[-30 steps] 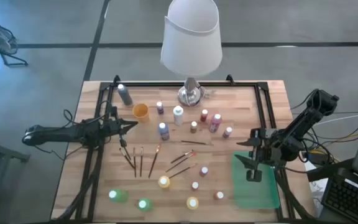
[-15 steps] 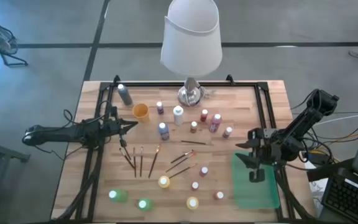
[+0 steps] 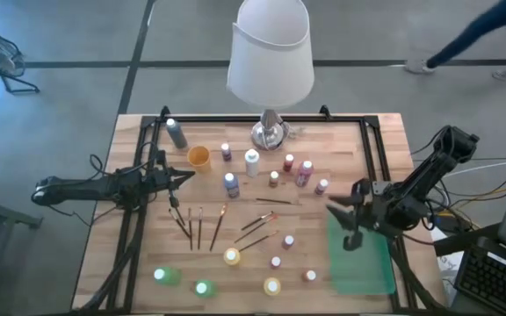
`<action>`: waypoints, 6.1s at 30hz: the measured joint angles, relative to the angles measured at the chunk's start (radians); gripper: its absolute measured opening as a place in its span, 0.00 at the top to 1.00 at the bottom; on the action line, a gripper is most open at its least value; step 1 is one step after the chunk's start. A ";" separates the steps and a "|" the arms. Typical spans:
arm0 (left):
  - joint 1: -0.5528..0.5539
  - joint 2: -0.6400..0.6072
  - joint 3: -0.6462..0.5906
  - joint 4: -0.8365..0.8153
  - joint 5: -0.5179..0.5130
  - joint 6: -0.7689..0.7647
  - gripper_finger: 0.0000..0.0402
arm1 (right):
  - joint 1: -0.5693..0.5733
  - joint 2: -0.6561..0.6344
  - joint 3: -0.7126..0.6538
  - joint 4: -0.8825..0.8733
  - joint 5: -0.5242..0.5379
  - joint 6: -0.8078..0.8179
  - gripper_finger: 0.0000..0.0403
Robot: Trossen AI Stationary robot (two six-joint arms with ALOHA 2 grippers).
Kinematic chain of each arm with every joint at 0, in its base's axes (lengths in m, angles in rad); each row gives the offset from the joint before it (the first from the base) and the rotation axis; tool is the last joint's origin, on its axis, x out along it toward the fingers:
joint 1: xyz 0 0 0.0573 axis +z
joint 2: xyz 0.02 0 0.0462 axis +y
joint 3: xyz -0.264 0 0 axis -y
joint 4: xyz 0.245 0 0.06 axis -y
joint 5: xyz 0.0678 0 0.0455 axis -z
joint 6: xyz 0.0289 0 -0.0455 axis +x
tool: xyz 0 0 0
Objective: Pick & Place Paint Supplies
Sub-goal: Put the orange paint bottle into the the green bin
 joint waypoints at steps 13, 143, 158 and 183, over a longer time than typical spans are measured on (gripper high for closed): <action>0.000 0.000 0.000 0.000 0.000 0.000 0.97 | -0.037 0.000 0.053 -0.294 0.028 0.102 0.80; 0.000 0.000 0.000 0.000 0.000 0.000 0.97 | -0.114 0.718 1.112 -2.254 -1.085 1.328 0.48; 0.000 0.000 0.000 -0.001 0.000 0.000 0.97 | -0.114 0.720 1.074 -2.237 -1.077 1.348 0.54; -0.001 0.000 0.000 -0.001 0.000 0.000 0.97 | -0.114 0.720 0.998 -2.143 -1.078 1.350 0.56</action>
